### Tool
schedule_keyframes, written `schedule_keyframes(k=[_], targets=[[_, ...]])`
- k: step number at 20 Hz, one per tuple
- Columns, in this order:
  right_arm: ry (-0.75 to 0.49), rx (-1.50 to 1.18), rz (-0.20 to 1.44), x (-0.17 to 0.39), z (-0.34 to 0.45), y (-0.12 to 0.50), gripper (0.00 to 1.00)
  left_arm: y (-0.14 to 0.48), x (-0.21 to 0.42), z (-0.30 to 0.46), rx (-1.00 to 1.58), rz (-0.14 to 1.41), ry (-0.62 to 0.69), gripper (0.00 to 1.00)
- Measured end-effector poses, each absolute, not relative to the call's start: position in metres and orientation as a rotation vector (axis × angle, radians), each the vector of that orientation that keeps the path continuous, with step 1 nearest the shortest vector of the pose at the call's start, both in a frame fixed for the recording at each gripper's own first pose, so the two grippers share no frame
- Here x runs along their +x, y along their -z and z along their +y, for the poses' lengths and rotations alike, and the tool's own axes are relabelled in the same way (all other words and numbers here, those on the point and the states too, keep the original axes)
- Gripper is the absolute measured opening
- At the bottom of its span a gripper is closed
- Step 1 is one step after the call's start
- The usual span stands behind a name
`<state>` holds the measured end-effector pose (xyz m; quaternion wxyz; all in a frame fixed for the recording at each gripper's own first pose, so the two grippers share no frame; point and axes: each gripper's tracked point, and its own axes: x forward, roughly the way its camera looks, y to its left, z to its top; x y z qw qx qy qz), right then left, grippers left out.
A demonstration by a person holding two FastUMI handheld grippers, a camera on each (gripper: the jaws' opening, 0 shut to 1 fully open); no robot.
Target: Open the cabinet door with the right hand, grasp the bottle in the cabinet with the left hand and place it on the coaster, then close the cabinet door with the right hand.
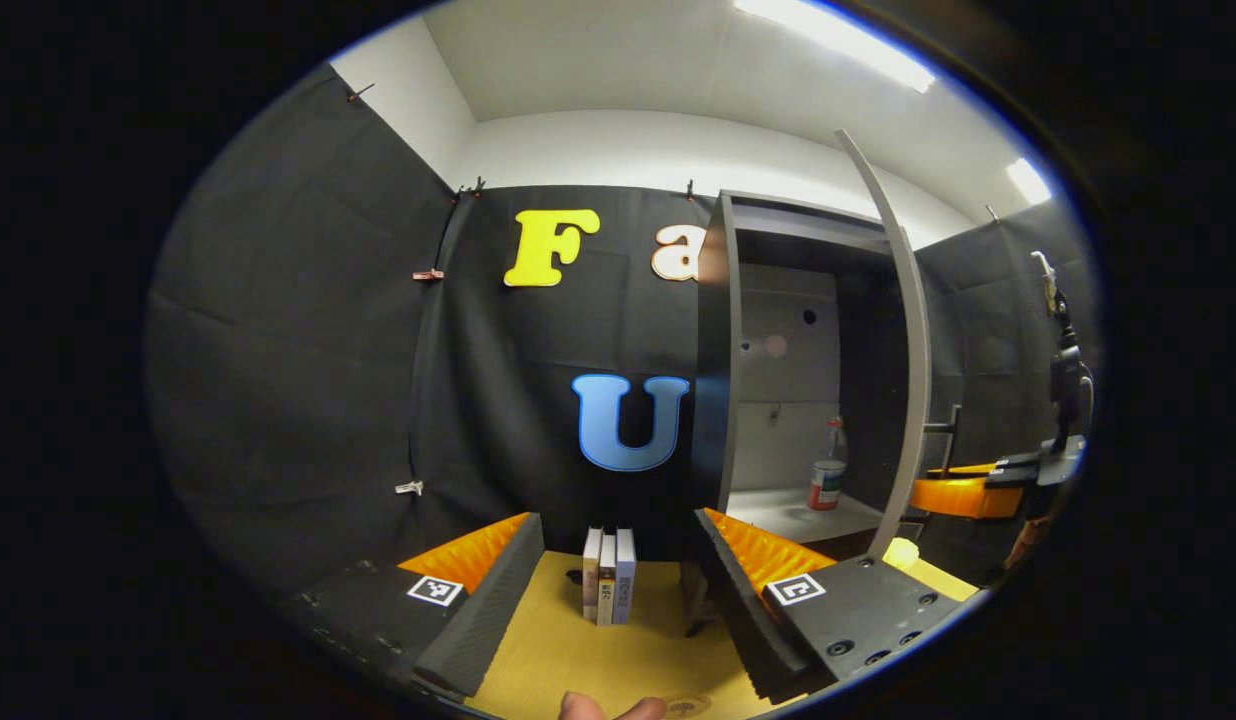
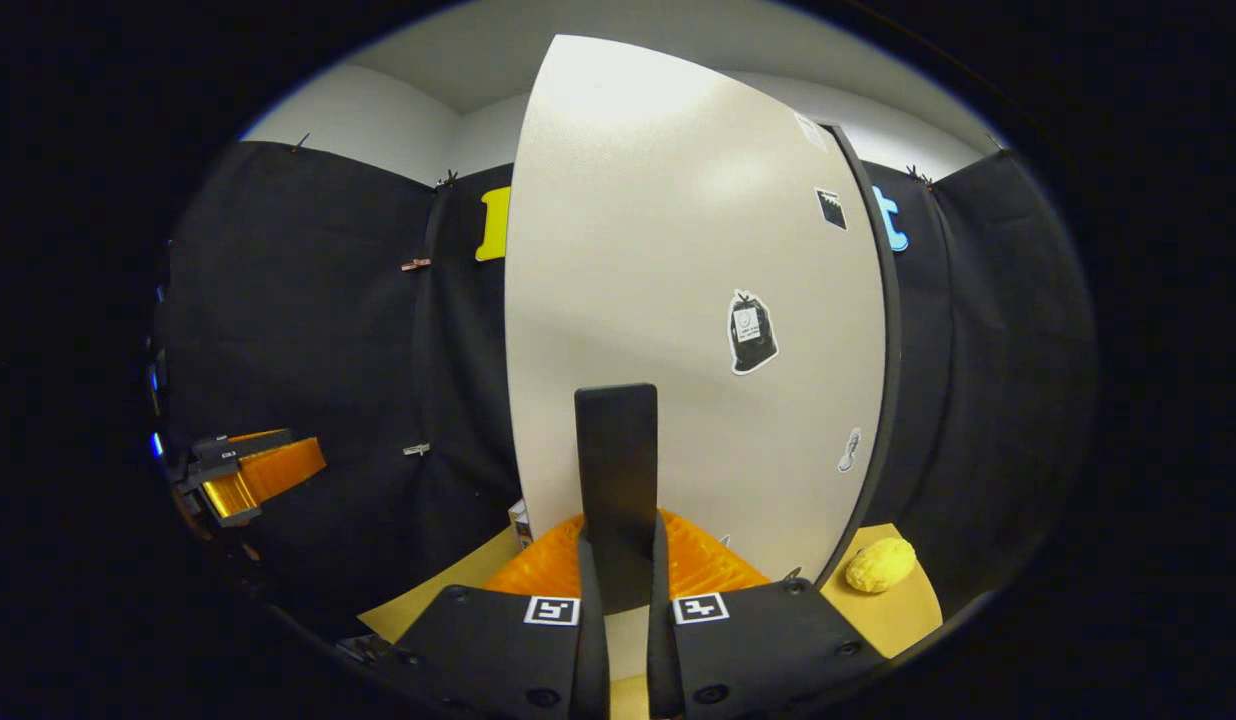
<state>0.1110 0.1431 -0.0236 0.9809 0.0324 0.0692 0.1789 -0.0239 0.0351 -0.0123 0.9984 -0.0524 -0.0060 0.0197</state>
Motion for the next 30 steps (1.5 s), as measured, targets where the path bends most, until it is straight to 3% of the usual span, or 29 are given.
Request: schedule_keyframes(k=[15, 24, 30], targets=[[-0.212, 0.07, 0.15, 0.099, 0.097, 0.024, 0.18, 0.003, 0.002, -0.026, -0.134, -0.023, 0.075, 0.94], [-0.057, 0.063, 0.145, 0.098, 0.056, 0.025, 0.17, 0.0, 0.017, -0.066, -0.125, -0.01, 0.105, 0.94], [-0.011, 0.118, 0.134, 0.098, 0.034, 0.025, 0.12, 0.003, 0.031, -0.099, -0.111, 0.004, 0.122, 0.92]])
